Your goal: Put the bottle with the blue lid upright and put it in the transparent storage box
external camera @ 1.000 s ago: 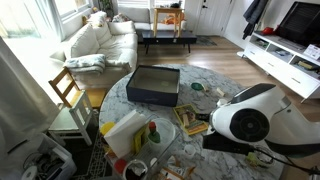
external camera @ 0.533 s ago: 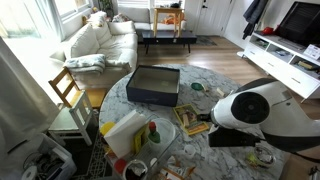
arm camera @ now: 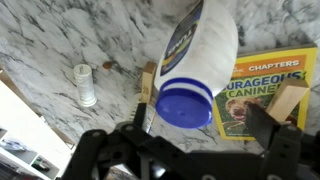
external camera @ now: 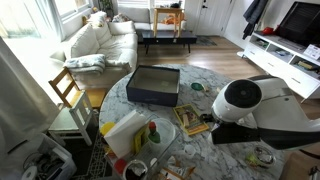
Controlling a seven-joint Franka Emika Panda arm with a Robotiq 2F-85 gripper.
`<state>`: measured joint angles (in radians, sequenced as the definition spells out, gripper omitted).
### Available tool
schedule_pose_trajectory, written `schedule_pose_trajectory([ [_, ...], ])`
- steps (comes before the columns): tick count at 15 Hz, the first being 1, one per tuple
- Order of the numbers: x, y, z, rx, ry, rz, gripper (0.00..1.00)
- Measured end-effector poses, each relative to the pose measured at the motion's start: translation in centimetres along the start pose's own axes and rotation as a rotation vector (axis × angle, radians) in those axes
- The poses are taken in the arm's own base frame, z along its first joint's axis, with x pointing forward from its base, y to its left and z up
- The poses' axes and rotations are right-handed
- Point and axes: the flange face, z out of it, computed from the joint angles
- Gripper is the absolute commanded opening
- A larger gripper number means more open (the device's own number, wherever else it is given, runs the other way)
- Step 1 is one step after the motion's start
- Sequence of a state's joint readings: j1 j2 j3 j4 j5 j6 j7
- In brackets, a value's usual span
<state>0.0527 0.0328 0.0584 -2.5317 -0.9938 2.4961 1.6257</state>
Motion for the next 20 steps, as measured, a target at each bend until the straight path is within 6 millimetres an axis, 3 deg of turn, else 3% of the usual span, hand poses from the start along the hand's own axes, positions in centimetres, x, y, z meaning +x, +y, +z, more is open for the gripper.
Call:
schedule_pose_trajectory([
  [11,3.1,0.9,0.1,-0.061,-0.222,0.362,1.0],
  [13,3.2,1.1,0.2,-0.064,-0.246,0.404,0.87],
  [14,3.3,1.2,0.3,-0.066,-0.258,0.424,0.71],
  [16,3.2,1.4,0.5,-0.066,-0.278,0.459,0.64],
  [20,3.1,1.4,0.6,-0.058,-0.305,0.512,0.31],
])
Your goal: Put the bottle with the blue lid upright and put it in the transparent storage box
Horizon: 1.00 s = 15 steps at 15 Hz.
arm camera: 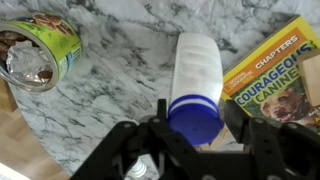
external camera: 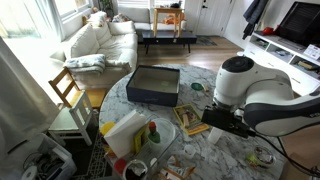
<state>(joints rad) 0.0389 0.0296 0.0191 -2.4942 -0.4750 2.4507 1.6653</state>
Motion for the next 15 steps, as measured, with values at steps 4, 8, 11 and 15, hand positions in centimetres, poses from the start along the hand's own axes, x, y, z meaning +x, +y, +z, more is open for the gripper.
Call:
schedule_pose_trajectory([
  [4,-0.1,-0.1,-0.1,0.013,-0.014,0.018,0.19],
  [8,-1.3,-0.7,-2.1,0.059,0.001,-0.044,0.19],
  [11,-2.9,-1.3,-5.5,0.124,0.031,-0.195,0.19],
  [15,-4.7,-1.7,-10.1,0.208,0.072,-0.422,0.44],
])
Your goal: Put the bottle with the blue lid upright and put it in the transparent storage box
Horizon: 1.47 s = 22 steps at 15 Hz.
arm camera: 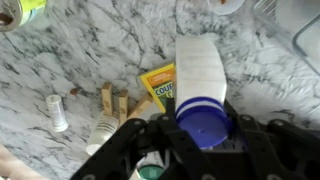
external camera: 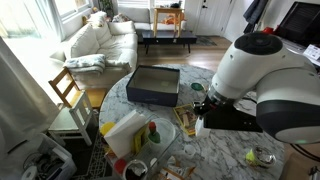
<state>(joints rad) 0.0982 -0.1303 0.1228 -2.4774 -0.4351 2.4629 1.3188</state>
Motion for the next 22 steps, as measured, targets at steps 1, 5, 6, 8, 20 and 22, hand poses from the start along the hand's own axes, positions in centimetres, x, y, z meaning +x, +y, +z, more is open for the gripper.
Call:
schedule_pose_trajectory([
  [1,-0.1,-0.3,-0.8,0.015,0.006,-0.036,0.44],
  [5,-0.1,-0.4,-1.4,0.026,0.012,-0.068,0.19],
  [6,-0.1,-0.4,-1.4,0.026,0.012,-0.069,0.19],
  [8,-0.2,-1.0,-1.9,0.048,0.023,-0.116,0.19],
  [20,-1.3,-7.9,-12.3,0.361,0.035,-0.717,0.19],
  [22,-2.5,-9.1,-13.1,0.424,0.021,-0.806,0.19],
])
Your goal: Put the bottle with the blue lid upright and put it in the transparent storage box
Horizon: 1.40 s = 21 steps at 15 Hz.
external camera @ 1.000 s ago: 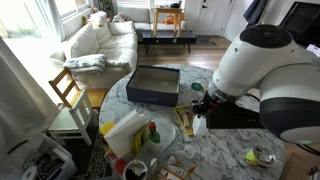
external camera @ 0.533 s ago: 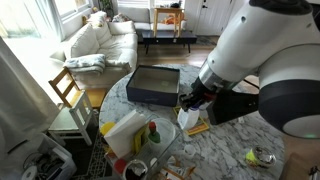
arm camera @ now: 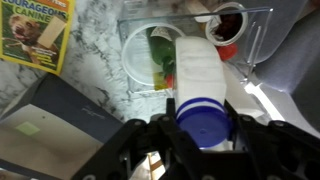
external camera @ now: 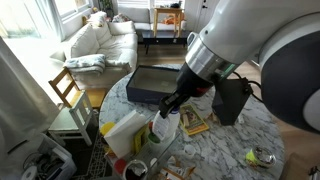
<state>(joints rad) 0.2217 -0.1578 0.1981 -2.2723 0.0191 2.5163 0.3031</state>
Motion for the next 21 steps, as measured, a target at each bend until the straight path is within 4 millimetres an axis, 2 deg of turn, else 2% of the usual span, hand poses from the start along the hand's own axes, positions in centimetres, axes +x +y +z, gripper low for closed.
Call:
schedule_pose_trajectory([
  [5,-0.7,-5.3,1.7,0.126,-0.039,-0.245,0.19],
  [8,-1.3,-7.3,3.7,0.144,-0.069,-0.373,0.19],
  [11,-1.3,-7.6,5.4,0.109,-0.086,-0.455,0.19],
  [15,-0.8,-7.7,6.6,0.037,-0.049,-0.559,0.19],
  [21,-0.7,-8.0,7.9,-0.041,0.004,-0.573,0.19],
])
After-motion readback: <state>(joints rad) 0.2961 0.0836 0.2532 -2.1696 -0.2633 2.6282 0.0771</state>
